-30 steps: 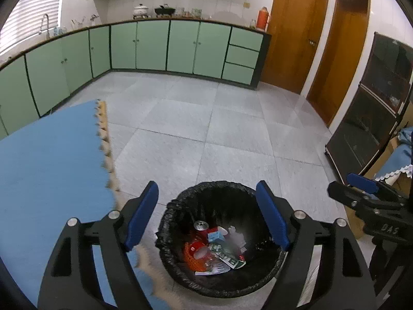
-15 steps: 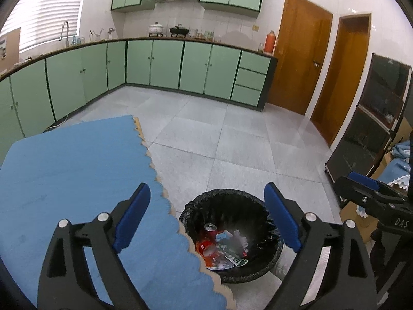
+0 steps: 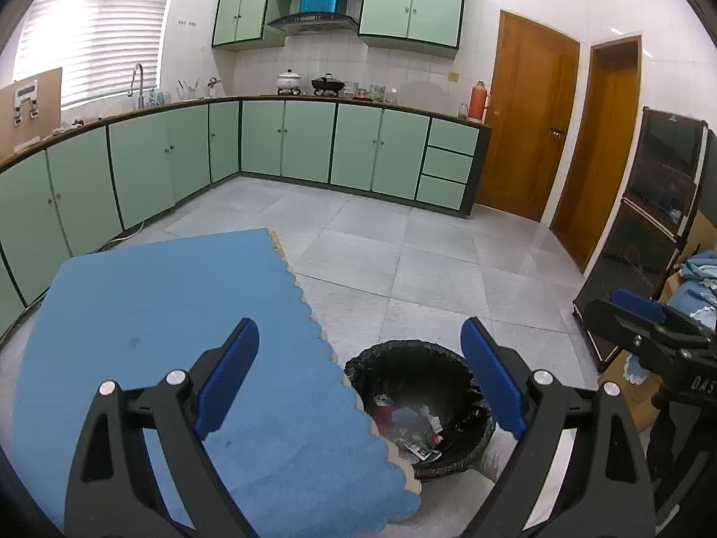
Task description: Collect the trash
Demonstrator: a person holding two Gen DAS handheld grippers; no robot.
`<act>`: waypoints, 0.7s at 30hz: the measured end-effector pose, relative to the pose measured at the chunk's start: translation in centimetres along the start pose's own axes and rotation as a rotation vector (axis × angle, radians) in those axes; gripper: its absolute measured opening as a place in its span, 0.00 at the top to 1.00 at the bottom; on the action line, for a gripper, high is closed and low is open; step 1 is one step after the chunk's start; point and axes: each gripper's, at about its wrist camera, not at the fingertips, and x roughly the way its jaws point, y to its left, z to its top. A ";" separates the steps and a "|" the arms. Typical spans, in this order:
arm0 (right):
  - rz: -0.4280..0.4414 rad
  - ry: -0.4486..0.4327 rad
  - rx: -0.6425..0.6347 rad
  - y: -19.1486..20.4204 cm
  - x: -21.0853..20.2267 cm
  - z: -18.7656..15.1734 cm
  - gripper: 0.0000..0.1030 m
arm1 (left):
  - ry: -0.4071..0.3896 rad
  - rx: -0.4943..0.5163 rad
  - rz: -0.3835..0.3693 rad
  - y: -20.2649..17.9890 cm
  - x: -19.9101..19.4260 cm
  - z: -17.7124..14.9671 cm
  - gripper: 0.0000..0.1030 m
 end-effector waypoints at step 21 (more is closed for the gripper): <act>0.018 -0.055 -0.071 3.2 -2.3 -1.2 0.06 | -0.066 -0.006 0.042 1.7 -4.6 -1.2 0.13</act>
